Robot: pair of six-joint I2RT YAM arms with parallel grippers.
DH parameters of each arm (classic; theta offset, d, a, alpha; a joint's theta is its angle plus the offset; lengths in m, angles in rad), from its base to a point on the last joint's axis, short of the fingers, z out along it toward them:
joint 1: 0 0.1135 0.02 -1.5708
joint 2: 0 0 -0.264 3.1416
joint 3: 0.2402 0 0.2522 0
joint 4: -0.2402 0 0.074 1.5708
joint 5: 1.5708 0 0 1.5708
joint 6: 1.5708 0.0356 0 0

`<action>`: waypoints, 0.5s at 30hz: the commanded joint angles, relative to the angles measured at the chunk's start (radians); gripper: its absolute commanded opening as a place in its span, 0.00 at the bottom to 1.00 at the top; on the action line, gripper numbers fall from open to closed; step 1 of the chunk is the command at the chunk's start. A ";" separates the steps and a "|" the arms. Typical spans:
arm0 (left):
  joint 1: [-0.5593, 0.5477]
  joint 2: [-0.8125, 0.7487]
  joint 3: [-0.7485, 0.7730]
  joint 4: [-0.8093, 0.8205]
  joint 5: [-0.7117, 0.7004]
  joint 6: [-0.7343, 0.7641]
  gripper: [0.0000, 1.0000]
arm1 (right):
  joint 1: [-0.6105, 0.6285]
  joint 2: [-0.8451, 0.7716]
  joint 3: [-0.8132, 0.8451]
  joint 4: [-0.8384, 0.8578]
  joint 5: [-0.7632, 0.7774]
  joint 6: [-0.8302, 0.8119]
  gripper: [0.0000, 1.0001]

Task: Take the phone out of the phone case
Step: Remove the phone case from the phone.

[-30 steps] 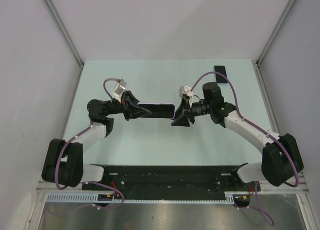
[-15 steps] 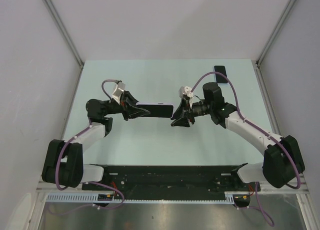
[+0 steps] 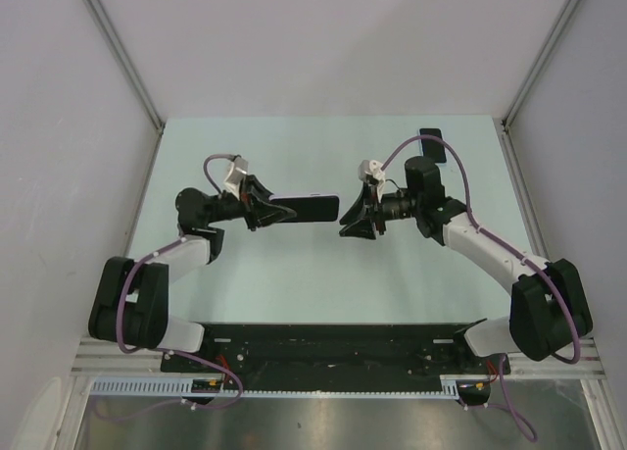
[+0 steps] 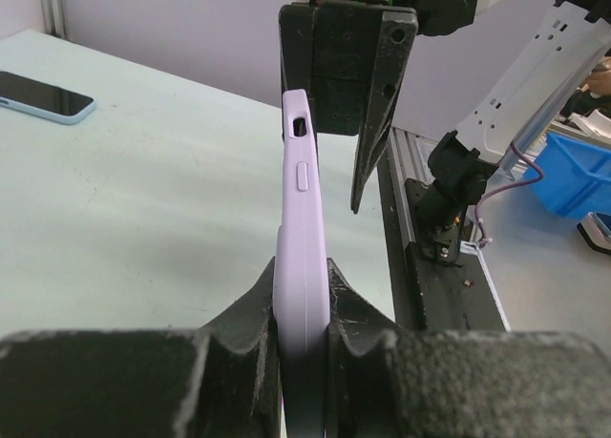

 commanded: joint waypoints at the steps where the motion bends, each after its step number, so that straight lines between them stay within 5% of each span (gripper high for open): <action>1: -0.007 -0.083 0.015 0.055 -0.046 0.009 0.00 | -0.008 -0.029 0.017 0.026 -0.065 0.012 0.43; 15: -0.064 -0.039 -0.012 0.058 -0.037 0.024 0.00 | 0.042 -0.003 0.013 0.034 -0.068 -0.016 0.40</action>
